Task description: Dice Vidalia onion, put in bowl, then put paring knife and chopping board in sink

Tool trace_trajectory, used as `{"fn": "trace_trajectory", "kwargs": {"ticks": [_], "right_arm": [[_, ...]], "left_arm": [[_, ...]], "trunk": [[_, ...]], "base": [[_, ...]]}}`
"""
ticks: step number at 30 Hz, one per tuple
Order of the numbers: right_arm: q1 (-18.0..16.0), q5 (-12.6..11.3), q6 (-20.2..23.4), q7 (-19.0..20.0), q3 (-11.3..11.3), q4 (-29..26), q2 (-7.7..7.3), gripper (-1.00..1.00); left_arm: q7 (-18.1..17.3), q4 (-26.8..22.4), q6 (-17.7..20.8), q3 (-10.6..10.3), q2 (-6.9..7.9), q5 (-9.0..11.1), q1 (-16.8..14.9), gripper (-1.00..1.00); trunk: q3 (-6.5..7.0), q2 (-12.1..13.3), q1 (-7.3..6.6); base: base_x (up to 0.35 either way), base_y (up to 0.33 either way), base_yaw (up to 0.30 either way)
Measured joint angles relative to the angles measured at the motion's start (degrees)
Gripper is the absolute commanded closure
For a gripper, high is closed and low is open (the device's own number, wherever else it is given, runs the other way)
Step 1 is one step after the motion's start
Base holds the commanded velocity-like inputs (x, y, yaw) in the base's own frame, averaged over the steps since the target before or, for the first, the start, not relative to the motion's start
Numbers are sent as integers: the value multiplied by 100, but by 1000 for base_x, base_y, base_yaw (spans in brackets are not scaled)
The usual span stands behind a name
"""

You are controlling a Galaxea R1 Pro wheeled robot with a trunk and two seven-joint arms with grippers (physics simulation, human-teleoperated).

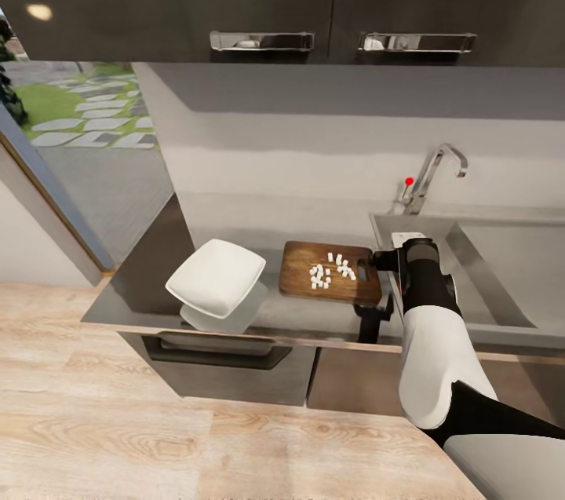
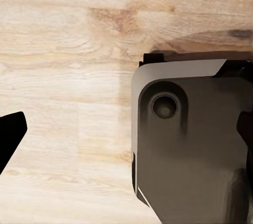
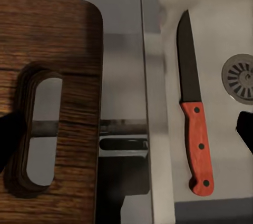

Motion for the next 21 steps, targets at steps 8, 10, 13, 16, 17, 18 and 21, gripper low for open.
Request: {"fn": "trace_trajectory", "kwargs": {"ticks": [8, 10, 13, 16, 17, 18, 21], "right_arm": [[0, 0, 2, -2, 0, 3, 0, -100], [0, 0, 1, -2, 0, 6, 0, -100], [0, 0, -1, 0, 0, 6, 0, -100], [0, 0, -1, -2, 0, 8, 0, -100], [0, 0, 0, -2, 0, 8, 0, -100], [0, 0, 1, -2, 0, 8, 0, -100], [0, 0, 0, -1, 0, 9, 0, -100]], "left_arm": [[0, 0, 0, 0, 0, 0, 0, -100], [0, 0, 0, 0, 0, 0, 0, -100], [-1, 0, 0, 0, 0, 0, 0, -100], [0, 0, 0, 0, 0, 0, 0, -100], [0, 0, 0, 0, 0, 0, 0, -100], [0, 0, 0, 0, 0, 0, 0, -100], [0, 0, 0, 0, 0, 0, 0, -100]], "trunk": [[-64, 0, 0], [-80, 0, 0], [-103, 0, 0], [-127, 0, 0], [-135, 0, 0], [-143, 0, 0], [-167, 0, 0]], "base": [[0, 0, 0], [0, 0, 0], [0, 0, 0], [0, 0, 0], [0, 0, 0], [0, 0, 0], [0, 0, 0]]}}
